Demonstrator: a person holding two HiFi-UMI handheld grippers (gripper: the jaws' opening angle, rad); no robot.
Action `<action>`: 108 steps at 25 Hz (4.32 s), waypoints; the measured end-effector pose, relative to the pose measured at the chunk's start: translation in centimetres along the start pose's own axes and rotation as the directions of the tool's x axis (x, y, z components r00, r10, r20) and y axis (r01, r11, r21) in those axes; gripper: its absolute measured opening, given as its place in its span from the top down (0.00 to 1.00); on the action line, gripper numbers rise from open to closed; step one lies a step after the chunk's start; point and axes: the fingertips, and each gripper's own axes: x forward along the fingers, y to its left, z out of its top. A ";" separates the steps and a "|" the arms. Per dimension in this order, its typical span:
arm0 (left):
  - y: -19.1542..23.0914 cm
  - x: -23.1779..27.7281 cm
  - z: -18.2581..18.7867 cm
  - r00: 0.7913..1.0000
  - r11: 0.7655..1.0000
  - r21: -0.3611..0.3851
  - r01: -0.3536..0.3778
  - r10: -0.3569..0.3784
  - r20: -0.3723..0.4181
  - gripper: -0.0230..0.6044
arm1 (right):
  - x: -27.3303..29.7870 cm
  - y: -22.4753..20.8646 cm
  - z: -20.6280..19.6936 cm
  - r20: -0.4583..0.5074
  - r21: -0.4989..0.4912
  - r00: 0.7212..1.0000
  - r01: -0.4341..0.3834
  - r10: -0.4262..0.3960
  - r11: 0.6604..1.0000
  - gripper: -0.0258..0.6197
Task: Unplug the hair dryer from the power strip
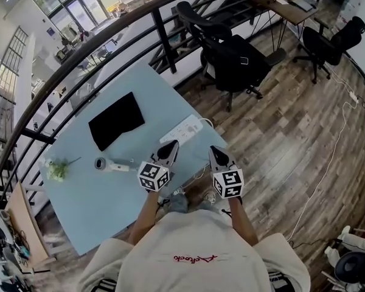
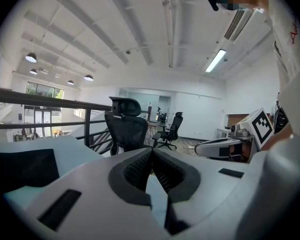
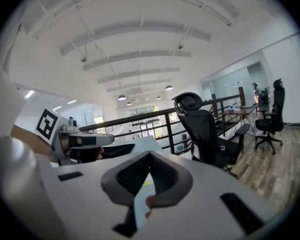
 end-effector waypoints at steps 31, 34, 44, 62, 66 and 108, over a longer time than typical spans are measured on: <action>12.1 0.7 -5.7 0.994 0.992 -0.092 0.082 -0.089 -0.071 0.95 | 10.7 5.4 -1.2 -0.119 0.010 0.990 0.078 -0.077 0.997 0.93; 12.1 1.4 -6.5 0.991 0.994 -0.084 0.067 -0.076 -0.112 0.95 | 11.3 4.7 -1.1 -0.119 0.022 0.991 0.063 -0.060 0.998 0.93; 11.5 4.9 -10.1 0.964 0.997 -0.017 0.077 -0.079 -0.253 0.77 | 13.5 3.5 -3.7 -0.175 0.071 0.985 0.010 0.003 0.997 0.93; 11.1 7.4 -17.2 0.870 0.955 0.196 0.223 -0.104 -0.483 0.31 | 16.1 3.2 -7.9 -0.239 0.104 0.971 0.020 0.006 0.994 0.93; 10.9 7.5 -17.5 0.856 0.958 0.142 0.248 -0.149 -0.495 0.31 | 16.3 2.8 -8.5 -0.255 0.105 0.967 0.038 -0.010 0.994 0.93; 9.7 7.9 -19.1 0.799 0.941 0.071 0.330 -0.238 -0.552 0.31 | 21.2 -1.0 -12.4 -0.398 -0.122 0.916 0.009 -0.057 0.993 0.74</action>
